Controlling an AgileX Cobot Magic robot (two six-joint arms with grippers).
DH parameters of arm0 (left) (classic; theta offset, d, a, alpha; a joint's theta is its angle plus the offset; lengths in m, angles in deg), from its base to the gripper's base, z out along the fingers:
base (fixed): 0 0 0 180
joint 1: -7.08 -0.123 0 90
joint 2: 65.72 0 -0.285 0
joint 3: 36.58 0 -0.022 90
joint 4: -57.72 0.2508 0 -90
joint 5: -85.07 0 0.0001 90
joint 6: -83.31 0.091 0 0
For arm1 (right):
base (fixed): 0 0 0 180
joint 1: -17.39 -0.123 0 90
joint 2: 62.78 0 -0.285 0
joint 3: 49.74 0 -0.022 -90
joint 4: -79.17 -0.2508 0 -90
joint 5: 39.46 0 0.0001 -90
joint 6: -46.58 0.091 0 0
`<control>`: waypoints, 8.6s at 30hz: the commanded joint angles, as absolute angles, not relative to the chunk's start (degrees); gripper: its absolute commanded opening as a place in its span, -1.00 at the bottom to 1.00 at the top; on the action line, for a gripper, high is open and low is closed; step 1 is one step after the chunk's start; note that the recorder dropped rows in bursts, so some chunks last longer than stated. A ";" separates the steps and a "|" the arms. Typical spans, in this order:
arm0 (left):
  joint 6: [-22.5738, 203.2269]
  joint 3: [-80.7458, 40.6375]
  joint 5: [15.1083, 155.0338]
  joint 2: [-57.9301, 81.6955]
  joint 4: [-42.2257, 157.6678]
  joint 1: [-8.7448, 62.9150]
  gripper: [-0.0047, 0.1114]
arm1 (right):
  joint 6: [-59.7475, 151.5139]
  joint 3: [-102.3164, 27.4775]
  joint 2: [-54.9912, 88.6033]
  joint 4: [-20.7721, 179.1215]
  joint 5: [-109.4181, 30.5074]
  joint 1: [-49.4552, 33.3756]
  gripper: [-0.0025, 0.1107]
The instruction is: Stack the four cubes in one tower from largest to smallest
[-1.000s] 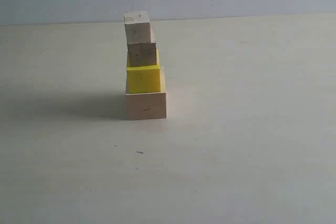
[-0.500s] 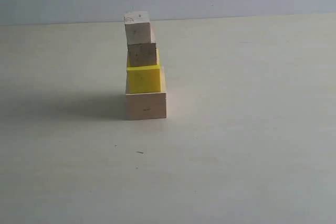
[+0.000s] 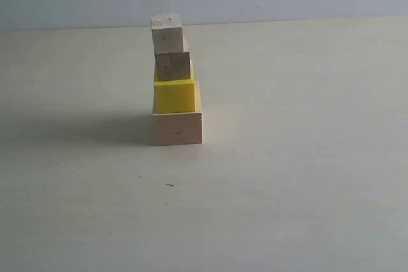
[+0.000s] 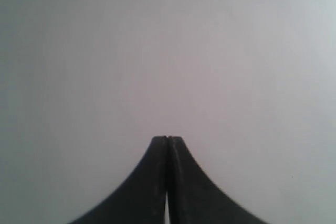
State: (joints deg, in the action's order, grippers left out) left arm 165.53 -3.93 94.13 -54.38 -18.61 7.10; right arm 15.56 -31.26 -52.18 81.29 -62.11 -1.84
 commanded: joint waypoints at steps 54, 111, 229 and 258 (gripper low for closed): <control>128.09 8.24 106.13 -57.93 9.63 2.20 -0.92 | 39.21 -34.05 -54.99 87.77 -80.24 -1.80 -0.96; 84.35 40.64 105.49 -57.93 57.16 4.01 -0.92 | 39.08 -34.05 -54.99 87.77 -80.24 -1.80 -0.96; 84.57 40.64 105.49 -57.93 57.16 4.01 -0.92 | 54.48 27.48 -54.99 88.19 -59.04 13.60 -0.96; 84.57 40.64 105.49 -57.93 57.16 4.01 -0.92 | 54.48 27.48 -54.99 88.19 -59.04 13.60 -0.96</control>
State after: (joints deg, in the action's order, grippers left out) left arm 84.74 40.60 106.03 -57.66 57.15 3.67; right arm 54.93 27.21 -54.75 87.95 -59.30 13.78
